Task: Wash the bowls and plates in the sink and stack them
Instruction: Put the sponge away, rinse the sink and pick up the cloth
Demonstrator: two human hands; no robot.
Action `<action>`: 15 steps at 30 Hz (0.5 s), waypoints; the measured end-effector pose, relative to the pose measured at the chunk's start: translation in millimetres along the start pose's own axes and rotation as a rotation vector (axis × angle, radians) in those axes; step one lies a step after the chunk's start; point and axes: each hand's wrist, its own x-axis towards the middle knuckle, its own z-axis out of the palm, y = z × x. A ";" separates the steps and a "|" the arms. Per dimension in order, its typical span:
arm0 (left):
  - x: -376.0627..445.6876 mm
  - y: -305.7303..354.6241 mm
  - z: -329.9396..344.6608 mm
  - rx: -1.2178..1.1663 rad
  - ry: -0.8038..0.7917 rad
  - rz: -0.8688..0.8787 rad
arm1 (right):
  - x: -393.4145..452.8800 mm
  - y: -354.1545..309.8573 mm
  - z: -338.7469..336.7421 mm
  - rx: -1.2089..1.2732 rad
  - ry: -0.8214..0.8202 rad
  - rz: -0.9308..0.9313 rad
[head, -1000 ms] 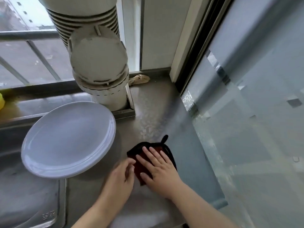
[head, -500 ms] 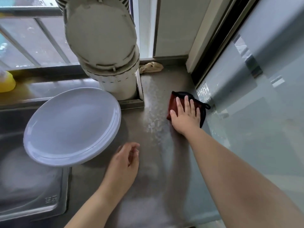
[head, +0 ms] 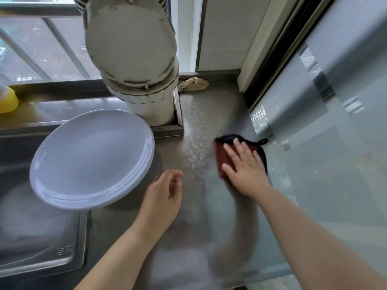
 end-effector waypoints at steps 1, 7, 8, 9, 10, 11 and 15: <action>-4.7 -1.9 -1.8 -0.006 -0.003 -0.002 | 17.6 -0.4 -6.9 0.019 -0.014 0.064; -24.5 -14.2 -4.0 0.008 -0.014 -0.031 | 74.9 -57.3 -17.7 0.092 -0.025 0.050; -24.9 -15.0 -3.4 0.023 -0.014 -0.023 | 70.0 -65.7 -16.3 0.082 -0.022 -0.044; -24.7 -15.4 -2.6 0.039 -0.015 -0.012 | 61.3 -69.4 -13.7 0.067 -0.017 -0.136; -24.2 -15.3 -1.1 0.051 -0.018 -0.003 | 49.2 -67.6 -9.4 0.053 -0.011 -0.203; -22.6 -15.6 -0.3 0.057 -0.017 -0.001 | 36.9 -62.9 -4.9 0.045 -0.007 -0.239; -21.7 -8.1 7.4 0.046 -0.047 0.006 | -25.3 -12.6 11.5 0.067 0.031 -0.049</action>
